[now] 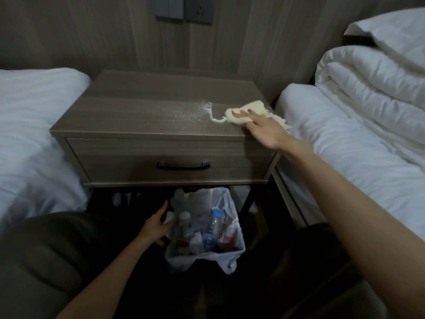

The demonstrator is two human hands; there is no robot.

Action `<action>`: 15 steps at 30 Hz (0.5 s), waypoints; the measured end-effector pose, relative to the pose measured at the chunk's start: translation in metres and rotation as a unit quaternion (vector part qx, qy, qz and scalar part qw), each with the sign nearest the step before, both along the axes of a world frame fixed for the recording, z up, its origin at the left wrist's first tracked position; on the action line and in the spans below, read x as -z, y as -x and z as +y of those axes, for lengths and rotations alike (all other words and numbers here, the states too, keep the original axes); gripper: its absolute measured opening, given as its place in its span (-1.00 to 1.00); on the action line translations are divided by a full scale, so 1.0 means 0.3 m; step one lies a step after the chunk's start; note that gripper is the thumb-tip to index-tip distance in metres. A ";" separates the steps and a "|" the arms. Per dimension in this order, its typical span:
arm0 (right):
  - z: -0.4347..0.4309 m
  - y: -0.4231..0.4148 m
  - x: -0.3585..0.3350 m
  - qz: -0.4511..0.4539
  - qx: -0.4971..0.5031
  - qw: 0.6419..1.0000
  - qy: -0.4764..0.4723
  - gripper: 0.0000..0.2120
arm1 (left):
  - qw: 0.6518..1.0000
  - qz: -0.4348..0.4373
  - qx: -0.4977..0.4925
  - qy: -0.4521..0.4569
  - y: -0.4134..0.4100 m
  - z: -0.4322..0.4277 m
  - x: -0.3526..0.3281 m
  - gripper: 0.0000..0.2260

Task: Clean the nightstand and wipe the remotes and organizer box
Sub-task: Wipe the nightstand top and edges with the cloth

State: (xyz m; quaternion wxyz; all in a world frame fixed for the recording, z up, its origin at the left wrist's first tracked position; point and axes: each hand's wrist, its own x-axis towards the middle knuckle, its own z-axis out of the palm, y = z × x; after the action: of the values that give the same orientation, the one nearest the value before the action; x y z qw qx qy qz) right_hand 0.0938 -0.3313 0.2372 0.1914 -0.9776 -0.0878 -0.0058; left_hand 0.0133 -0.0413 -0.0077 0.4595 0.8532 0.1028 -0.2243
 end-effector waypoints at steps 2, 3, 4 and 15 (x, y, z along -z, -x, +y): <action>0.007 0.030 0.007 -0.002 0.006 1.000 -0.008 -0.56 | 1.000 0.014 -0.007 0.019 0.002 -0.021 -0.009 -0.33; 0.007 0.043 0.011 -0.002 0.009 1.000 -0.013 -0.57 | 0.999 0.015 -0.012 0.029 0.002 -0.030 -0.012 -0.33; 0.007 0.057 0.014 -0.006 0.008 1.000 -0.016 -0.57 | 0.999 0.015 -0.017 0.039 0.001 -0.038 -0.013 -0.33; 0.041 0.245 -0.005 -0.072 -0.003 0.996 -0.053 -0.68 | 0.992 0.024 -0.026 0.125 0.011 -0.081 -0.035 -0.34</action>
State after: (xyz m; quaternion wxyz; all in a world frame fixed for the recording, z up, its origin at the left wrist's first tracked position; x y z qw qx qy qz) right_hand 0.0203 -0.3190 0.2387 0.2366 -0.9628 -0.1033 -0.0801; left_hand 0.0100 -0.0657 0.0030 0.5656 0.7805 0.1069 -0.2439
